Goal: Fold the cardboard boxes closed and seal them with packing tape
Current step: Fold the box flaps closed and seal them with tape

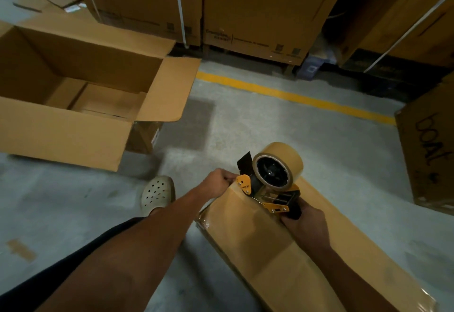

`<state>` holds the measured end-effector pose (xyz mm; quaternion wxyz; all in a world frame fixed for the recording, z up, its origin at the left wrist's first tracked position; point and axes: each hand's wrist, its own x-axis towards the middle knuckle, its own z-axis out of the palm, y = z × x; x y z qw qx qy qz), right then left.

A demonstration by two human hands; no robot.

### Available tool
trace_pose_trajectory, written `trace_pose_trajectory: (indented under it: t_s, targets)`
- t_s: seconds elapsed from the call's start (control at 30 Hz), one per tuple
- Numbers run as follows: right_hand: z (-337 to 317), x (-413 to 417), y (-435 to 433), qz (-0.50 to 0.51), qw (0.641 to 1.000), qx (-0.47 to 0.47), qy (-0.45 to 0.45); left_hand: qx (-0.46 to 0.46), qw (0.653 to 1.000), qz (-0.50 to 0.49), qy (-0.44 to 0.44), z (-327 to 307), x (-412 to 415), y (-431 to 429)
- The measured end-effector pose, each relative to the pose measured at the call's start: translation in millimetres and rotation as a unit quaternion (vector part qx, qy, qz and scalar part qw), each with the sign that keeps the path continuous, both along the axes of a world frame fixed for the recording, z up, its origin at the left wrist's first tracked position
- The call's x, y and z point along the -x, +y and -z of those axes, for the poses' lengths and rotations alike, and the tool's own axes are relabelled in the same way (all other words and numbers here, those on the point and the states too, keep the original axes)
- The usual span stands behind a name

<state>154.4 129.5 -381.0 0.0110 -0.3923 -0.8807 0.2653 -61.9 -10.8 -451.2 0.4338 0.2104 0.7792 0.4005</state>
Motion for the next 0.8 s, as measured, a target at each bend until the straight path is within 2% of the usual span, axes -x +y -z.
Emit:
trace_pose_trajectory:
  t_s: [0.07,0.13,0.2,0.23,0.3,0.4,0.47,0.63,0.8]
  targets:
    - [-3,-2,0,-0.006,1.0,0.001,-0.006,0.063,0.99,0.123,0.02,-6,4,-5]
    - [-4,-2,1,-0.02,1.0,0.0,-0.02,0.097,0.982,0.145,0.066,-6,7,-8]
    - [-7,-1,3,-0.03,0.999,0.0,-0.034,0.07,0.988,0.041,0.128,-8,3,-7]
    - [-9,0,3,-0.036,0.999,0.004,-0.039,0.037,0.99,-0.021,0.132,-12,-2,-5]
    - [-14,1,4,-0.041,0.998,0.025,-0.038,-0.036,0.993,-0.093,0.069,-17,-16,-2]
    - [-19,3,4,-0.028,0.997,0.072,-0.029,-0.099,0.983,-0.145,-0.054,-23,-35,-3]
    - [-20,5,5,-0.031,0.995,0.089,-0.038,-0.106,0.985,-0.119,-0.069,-29,-41,-9]
    - [-25,10,11,-0.056,0.991,0.094,-0.072,-0.038,0.998,-0.01,0.056,-25,-49,-19]
    - [-12,8,-1,-0.072,0.982,0.116,-0.131,-0.003,0.993,0.034,0.115,-15,-46,-26]
